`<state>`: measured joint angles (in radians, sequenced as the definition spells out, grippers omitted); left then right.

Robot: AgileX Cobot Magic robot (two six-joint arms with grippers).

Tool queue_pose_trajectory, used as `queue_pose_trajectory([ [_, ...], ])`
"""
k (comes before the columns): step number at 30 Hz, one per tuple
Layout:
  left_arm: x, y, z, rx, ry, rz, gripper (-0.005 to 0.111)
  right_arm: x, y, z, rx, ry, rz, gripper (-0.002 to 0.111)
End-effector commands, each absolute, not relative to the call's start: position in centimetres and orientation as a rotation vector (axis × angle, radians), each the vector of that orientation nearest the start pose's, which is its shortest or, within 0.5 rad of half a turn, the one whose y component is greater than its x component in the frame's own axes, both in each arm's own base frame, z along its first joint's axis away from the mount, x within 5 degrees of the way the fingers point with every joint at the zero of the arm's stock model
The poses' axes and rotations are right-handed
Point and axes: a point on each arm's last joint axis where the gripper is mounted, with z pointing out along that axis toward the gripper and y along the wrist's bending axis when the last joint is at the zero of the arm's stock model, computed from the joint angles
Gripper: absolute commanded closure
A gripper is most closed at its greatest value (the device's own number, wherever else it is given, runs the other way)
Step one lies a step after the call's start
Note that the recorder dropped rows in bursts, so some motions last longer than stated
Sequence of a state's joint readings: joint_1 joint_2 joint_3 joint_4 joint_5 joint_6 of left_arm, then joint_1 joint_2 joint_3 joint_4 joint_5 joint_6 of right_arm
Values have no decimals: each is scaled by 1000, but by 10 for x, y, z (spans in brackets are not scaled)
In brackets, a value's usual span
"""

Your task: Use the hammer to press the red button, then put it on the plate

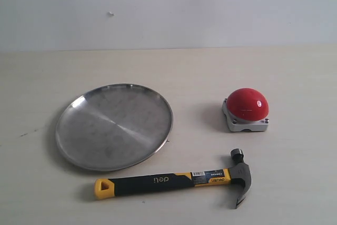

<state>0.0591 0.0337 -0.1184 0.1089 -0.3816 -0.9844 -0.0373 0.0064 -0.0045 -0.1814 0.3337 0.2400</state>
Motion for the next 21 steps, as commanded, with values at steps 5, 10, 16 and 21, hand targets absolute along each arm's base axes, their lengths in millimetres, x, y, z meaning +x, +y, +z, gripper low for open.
queue_pose_trajectory([
  [5,99,7,326,-550,1460,-453,107,54,-8,184,134,1800,-45,108],
  [10,149,11,316,-476,1749,-243,107,54,-8,184,134,1800,-45,108],
  [16,213,-7,288,-304,2153,-115,107,54,-8,184,134,1800,-45,108],
  [21,256,-54,274,177,2525,39,107,54,-8,184,134,1800,-45,108],
])
